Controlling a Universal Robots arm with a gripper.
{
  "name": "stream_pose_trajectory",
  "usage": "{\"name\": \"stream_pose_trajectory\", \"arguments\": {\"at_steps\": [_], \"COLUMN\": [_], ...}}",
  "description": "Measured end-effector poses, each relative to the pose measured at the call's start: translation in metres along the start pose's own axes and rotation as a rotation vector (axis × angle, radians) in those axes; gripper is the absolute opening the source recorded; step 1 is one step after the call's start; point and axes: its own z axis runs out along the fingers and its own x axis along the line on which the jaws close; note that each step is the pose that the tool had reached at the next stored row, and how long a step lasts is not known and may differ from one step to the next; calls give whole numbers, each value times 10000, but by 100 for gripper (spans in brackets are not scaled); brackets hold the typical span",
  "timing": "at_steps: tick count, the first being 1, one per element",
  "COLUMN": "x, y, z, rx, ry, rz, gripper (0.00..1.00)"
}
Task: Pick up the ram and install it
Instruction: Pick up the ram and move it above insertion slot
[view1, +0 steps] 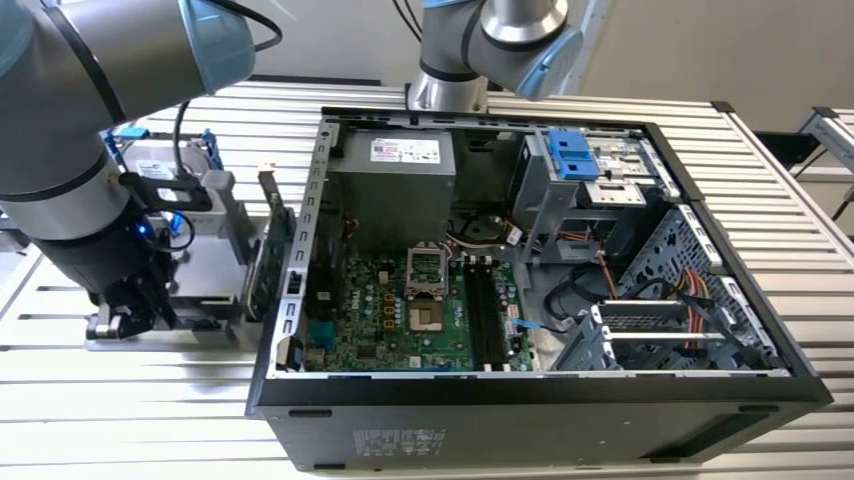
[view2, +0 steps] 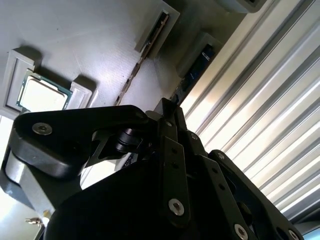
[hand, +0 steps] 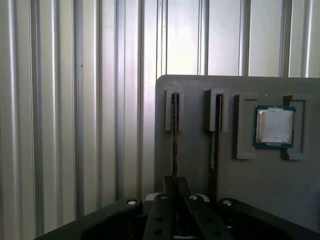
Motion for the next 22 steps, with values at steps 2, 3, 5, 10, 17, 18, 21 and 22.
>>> {"name": "stream_pose_trajectory", "arguments": {"at_steps": [2,3,5,10,17,18,21,22], "x": [0,0,0,0,0,0,-1,-1], "y": [2,3,5,11,17,19,20,21], "z": [-4,-6,-11,-29,-82,-89,-111,-119], "rx": [0,1,-1,-1,0,-1,0,0], "ry": [0,1,0,1,1,1,1,0], "rz": [0,0,0,0,0,0,0,0], "gripper": [0,0,0,0,0,0,0,0]}}
